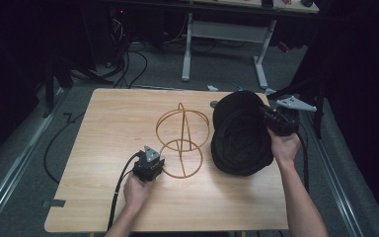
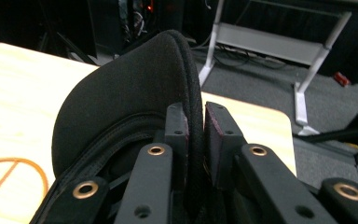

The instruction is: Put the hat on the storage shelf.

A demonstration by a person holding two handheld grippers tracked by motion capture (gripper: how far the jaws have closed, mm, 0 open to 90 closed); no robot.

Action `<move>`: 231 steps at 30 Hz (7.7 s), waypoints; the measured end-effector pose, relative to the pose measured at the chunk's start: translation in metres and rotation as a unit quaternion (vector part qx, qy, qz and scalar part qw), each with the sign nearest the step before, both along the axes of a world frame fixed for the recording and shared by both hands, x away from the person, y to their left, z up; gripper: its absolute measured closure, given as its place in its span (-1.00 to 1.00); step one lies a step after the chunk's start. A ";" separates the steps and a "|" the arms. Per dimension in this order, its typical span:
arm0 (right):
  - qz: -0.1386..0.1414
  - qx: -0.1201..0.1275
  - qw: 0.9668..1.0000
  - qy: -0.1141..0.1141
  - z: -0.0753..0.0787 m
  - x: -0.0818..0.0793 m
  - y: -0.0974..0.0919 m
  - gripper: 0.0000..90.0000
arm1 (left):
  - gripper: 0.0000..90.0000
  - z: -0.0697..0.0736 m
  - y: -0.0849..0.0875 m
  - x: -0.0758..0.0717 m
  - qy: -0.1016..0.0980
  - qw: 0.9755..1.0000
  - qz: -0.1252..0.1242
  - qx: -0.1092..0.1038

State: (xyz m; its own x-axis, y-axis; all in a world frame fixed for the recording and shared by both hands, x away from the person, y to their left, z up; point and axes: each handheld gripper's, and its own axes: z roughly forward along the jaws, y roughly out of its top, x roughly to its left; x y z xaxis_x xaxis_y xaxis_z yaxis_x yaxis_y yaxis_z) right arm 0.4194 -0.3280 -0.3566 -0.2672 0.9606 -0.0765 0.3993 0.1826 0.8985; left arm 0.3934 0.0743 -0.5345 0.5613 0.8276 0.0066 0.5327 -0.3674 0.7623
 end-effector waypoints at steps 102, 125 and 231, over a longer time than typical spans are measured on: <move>0.220 -0.166 0.954 -0.115 0.052 -0.029 0.224 0.72 | 0.77 0.000 -0.011 -0.002 -0.018 0.999 0.006 0.029; 0.242 -0.162 0.950 -0.113 0.041 -0.046 0.222 0.66 | 0.79 0.000 -0.012 -0.003 -0.023 0.999 0.007 0.033; 0.344 -0.060 0.937 -0.020 0.083 -0.062 0.206 0.90 | 0.90 -0.004 -0.034 -0.012 -0.083 0.990 0.020 0.114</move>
State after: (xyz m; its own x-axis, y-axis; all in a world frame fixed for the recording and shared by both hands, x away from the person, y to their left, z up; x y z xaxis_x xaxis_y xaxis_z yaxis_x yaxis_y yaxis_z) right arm 0.3570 -0.1219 -0.2735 -0.8147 0.5457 -0.1961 0.1165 0.4853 0.8665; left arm 0.3814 0.0405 -0.5389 0.5032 0.8157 0.2852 0.4245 -0.5208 0.7406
